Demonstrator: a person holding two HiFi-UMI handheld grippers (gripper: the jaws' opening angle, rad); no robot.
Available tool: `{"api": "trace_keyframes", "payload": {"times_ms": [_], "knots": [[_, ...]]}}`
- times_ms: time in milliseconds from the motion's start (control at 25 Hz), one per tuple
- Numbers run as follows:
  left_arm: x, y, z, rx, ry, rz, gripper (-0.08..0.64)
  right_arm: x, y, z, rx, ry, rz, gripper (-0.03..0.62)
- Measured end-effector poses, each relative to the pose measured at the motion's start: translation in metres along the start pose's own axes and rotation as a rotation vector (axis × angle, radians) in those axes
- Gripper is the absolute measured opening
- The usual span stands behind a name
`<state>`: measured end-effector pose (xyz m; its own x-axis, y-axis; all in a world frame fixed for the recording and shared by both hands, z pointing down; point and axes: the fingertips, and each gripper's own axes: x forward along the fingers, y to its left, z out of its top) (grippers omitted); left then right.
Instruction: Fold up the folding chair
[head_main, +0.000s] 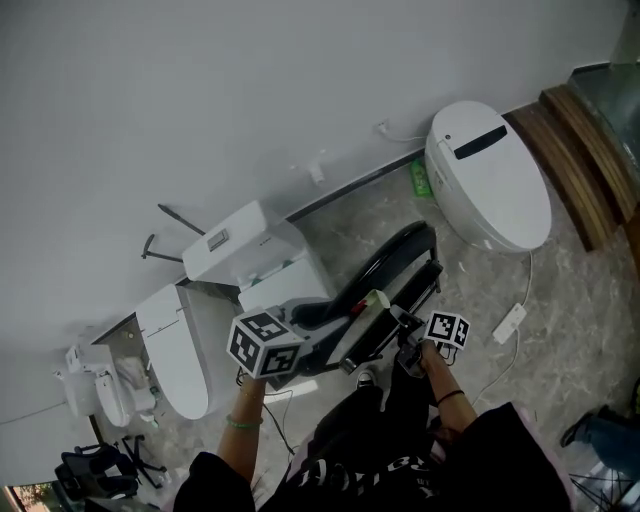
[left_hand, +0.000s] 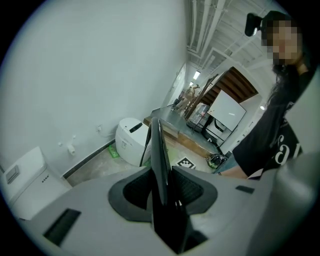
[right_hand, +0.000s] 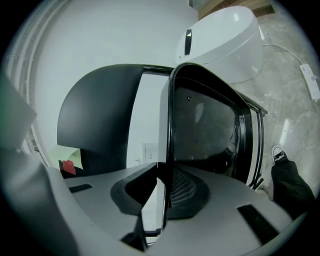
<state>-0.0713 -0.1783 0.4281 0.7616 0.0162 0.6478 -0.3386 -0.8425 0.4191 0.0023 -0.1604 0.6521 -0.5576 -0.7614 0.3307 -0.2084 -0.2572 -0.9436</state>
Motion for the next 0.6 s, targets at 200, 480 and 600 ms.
{"api": "trace_keyframes", "payload": {"times_ms": [200,480,600], "knots": [[0.030,0.012,0.034,-0.040,-0.028,0.026,0.124,-0.003,-0.004,0.048,-0.016,0.005,-0.023,0.057],[0.051,0.035,0.079,-0.073,-0.090,0.022,0.121,0.009,0.007,0.111,-0.048,-0.034,-0.026,0.057],[0.051,0.051,0.096,-0.056,-0.095,0.006,0.121,0.024,0.016,0.131,-0.053,-0.054,-0.024,0.057]]}}
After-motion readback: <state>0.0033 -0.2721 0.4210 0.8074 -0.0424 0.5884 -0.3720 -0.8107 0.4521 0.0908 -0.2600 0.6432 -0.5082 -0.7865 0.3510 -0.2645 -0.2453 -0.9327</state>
